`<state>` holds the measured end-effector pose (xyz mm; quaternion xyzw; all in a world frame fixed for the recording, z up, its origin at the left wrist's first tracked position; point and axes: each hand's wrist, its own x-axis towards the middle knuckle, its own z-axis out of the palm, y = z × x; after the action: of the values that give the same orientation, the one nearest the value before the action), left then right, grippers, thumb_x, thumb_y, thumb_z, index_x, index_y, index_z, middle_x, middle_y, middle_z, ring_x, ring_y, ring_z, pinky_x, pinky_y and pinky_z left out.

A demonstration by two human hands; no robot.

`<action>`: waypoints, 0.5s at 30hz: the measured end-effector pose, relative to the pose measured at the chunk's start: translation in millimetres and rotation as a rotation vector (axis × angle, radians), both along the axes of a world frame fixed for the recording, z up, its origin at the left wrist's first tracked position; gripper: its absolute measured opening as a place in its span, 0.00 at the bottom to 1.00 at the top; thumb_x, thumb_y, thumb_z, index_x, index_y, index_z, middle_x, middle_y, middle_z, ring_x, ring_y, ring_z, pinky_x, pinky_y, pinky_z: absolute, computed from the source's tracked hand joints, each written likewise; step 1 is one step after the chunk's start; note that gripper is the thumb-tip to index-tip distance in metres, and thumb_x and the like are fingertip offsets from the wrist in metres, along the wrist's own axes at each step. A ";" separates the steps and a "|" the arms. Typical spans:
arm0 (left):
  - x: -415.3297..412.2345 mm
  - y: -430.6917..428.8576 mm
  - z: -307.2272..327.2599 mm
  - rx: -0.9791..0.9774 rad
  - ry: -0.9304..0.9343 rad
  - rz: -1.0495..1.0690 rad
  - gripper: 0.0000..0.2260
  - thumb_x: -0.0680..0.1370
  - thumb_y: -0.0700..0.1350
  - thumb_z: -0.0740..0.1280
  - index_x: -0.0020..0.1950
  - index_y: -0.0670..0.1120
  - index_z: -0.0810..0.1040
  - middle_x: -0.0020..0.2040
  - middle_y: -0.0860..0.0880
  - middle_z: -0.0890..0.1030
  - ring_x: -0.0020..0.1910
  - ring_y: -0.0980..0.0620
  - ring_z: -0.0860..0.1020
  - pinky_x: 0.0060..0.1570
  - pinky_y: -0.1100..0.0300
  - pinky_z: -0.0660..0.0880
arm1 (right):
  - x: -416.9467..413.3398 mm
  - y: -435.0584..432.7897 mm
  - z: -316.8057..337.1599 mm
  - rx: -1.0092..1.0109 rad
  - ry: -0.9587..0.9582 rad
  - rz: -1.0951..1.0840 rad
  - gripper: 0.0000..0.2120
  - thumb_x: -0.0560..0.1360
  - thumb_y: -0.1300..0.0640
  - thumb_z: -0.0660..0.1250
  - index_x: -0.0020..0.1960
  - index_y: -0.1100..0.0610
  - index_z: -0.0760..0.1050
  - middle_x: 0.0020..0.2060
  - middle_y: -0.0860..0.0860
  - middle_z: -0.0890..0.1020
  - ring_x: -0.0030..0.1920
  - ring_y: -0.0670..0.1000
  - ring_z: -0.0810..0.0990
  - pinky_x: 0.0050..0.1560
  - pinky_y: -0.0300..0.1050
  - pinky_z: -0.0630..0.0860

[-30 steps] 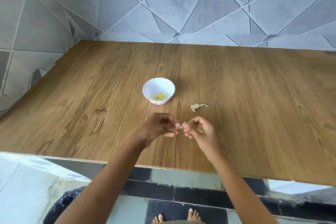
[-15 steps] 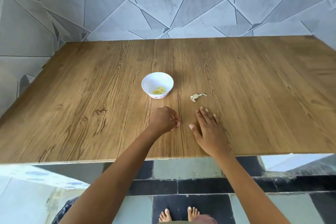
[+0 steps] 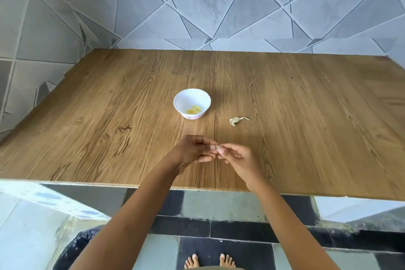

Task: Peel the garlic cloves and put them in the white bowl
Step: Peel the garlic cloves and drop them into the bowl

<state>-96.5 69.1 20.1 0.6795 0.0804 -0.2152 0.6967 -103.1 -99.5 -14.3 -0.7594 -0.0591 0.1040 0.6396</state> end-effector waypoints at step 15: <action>1.9 -7.5 -1.4 0.074 0.021 0.010 0.05 0.78 0.38 0.65 0.43 0.40 0.77 0.36 0.46 0.79 0.33 0.56 0.77 0.34 0.67 0.76 | 26.2 -6.6 -17.5 -0.449 -0.795 0.035 0.07 0.76 0.60 0.65 0.40 0.59 0.77 0.36 0.48 0.80 0.35 0.46 0.77 0.35 0.38 0.73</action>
<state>-94.6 61.7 18.7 0.7022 0.0990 -0.2156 0.6712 -76.9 -106.1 -31.7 -0.8590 -0.2888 -0.1744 0.3852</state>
